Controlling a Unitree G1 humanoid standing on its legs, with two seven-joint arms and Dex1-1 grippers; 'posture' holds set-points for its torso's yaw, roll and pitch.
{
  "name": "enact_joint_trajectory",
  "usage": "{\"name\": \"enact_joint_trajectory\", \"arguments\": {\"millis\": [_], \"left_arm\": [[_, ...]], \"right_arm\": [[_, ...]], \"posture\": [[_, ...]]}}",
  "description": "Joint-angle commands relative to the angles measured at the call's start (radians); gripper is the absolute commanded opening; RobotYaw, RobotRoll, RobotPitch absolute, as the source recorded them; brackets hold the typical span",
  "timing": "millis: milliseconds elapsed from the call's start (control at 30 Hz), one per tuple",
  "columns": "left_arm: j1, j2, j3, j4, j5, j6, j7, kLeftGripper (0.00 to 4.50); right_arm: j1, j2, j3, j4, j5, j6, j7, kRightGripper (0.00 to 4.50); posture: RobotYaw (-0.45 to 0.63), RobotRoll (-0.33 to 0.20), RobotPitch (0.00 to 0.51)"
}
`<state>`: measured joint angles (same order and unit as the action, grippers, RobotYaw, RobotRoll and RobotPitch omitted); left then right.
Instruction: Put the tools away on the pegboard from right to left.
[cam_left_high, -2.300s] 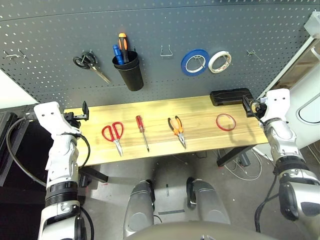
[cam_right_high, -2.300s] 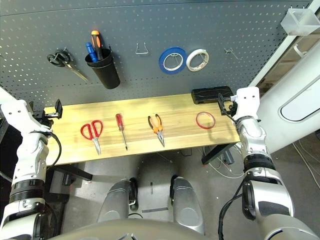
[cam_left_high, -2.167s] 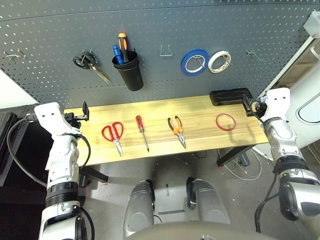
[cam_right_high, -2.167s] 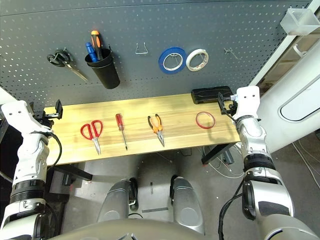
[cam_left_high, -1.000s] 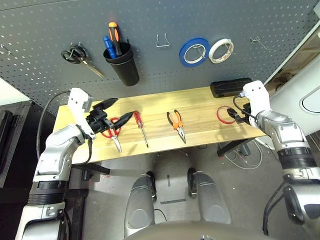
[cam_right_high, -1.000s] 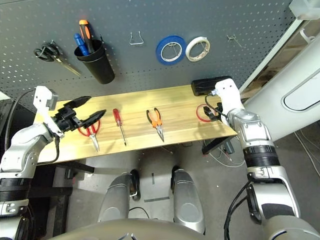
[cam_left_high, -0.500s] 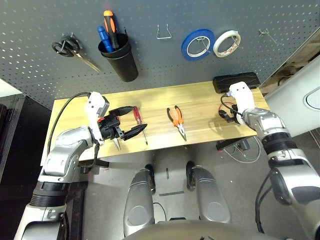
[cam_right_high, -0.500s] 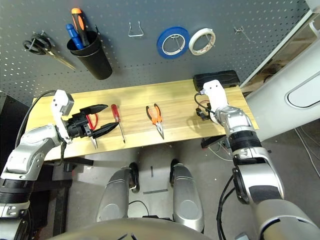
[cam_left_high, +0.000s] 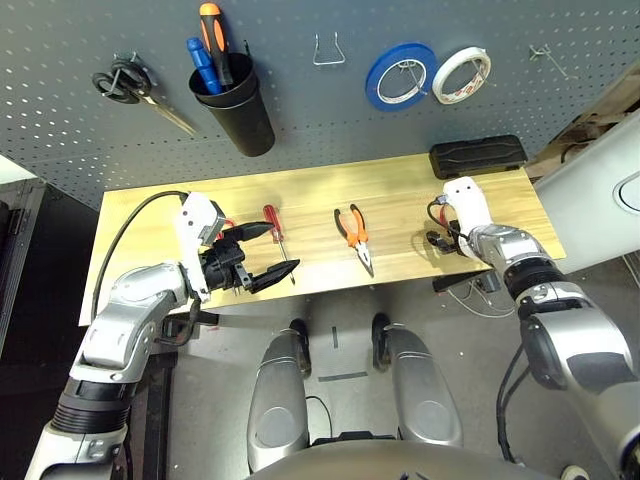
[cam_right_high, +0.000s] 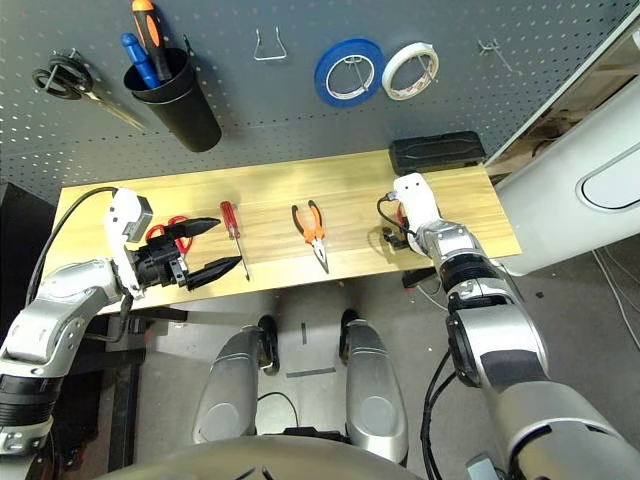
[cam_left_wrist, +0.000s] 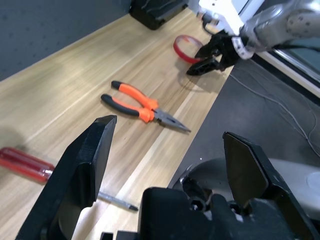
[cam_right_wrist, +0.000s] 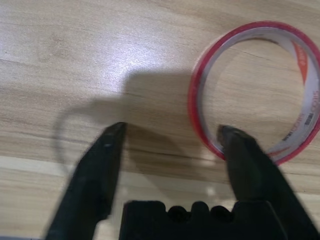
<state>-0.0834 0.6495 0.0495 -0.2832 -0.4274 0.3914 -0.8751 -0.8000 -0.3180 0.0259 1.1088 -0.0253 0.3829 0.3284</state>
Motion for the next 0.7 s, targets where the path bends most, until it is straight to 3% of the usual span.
{"name": "enact_joint_trajectory", "arguments": {"millis": [33,267,433,700], "left_arm": [[0.005,0.008,0.009,-0.035,-0.013,0.038,0.018,4.50],[-0.022,-0.002,0.002,-0.023,-0.005,0.043,0.033,4.50],[-0.033,-0.007,0.001,-0.001,-0.005,0.032,0.028,4.50],[-0.070,-0.011,0.016,0.059,0.000,-0.006,0.019,4.50]], "right_arm": [[0.004,0.004,-0.008,0.072,-0.014,-0.039,-0.016,2.39],[0.017,-0.012,0.034,0.070,-0.064,-0.128,-0.014,0.03],[0.071,-0.049,0.061,-0.050,-0.099,-0.172,-0.013,0.03],[0.260,-0.137,0.006,-0.585,-0.083,0.004,-0.003,0.03]], "posture": [[0.03,0.000,0.292],[0.01,0.000,0.269],[0.00,0.000,0.244],[-0.03,0.000,0.213]]}}
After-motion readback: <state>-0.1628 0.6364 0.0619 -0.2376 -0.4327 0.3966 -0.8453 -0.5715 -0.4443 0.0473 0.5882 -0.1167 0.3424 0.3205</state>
